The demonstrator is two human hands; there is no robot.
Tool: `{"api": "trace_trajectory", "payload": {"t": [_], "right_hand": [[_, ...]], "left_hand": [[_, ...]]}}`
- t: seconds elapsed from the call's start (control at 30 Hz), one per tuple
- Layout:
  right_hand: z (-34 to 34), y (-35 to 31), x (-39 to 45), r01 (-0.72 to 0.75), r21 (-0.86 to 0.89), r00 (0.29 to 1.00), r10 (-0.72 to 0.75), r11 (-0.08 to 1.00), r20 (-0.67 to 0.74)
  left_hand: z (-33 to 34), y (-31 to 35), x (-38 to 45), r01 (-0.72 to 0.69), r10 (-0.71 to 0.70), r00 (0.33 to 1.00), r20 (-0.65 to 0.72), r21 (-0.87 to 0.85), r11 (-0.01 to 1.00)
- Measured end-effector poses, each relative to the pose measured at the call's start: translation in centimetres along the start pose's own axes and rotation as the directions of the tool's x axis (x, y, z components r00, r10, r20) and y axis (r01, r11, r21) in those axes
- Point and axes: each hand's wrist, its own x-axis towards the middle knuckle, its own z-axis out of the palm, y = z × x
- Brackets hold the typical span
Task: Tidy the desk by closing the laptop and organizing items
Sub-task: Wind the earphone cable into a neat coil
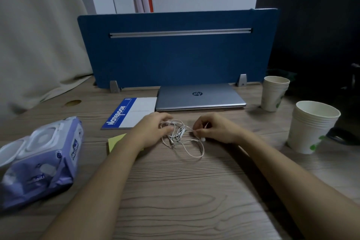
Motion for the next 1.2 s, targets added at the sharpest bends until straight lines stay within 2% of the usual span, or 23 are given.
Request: {"api": "trace_trajectory", "payload": {"t": [0.13,0.47,0.57,0.63,0.73,0.83,0.97,1.07,1.13,1.2], "right_hand": [[0.1,-0.5,-0.1,0.023,-0.013,0.999,-0.023,1.0,0.038],[-0.1,-0.5,-0.1,-0.008,-0.035,0.999,0.009,0.999,0.033],[-0.5,-0.4,-0.1,-0.038,-0.025,0.999,0.038,0.999,-0.02],[-0.8,-0.4,0.0,-0.071,0.014,0.991,0.072,0.997,-0.112],[-1.2,0.0,0.1,-0.145,0.159,0.948,0.183,0.976,-0.259],[-1.7,0.8,0.3,-0.199,0.333,0.882,0.316,0.922,-0.349],[-2.2,1.9,0.5,-0.23,0.429,0.776,0.431,0.873,-0.461],[-2.4,2.4,0.4,-0.286,0.334,0.754,0.426,0.898,-0.501],[-2.2,2.0,0.3,-0.272,0.204,0.795,0.339,0.94,-0.503],[-1.7,0.9,0.3,-0.172,0.133,0.849,0.215,0.976,-0.483]], "left_hand": [[0.1,-0.2,0.2,0.011,-0.011,0.999,-0.038,0.008,1.0],[-0.7,-0.4,-0.1,-0.042,-0.007,0.986,-0.167,-0.289,0.956],[-0.8,-0.5,0.0,-0.08,0.013,0.981,-0.196,-0.338,0.938],[-0.7,-0.5,0.1,-0.088,0.005,0.974,-0.226,-0.361,0.929],[-0.6,-0.5,0.3,-0.08,-0.049,0.963,-0.266,-0.452,0.888],[-0.8,-0.5,0.4,-0.061,-0.127,0.952,-0.279,-0.577,0.814],[-1.2,-0.6,0.4,-0.027,-0.229,0.938,-0.259,-0.716,0.698],[-1.1,-0.6,0.2,-0.014,-0.229,0.951,-0.209,-0.768,0.64],[-1.1,-0.4,0.1,-0.009,-0.189,0.969,-0.157,-0.791,0.612],[-1.0,0.1,0.0,-0.024,-0.123,0.986,-0.115,-0.82,0.572]]}}
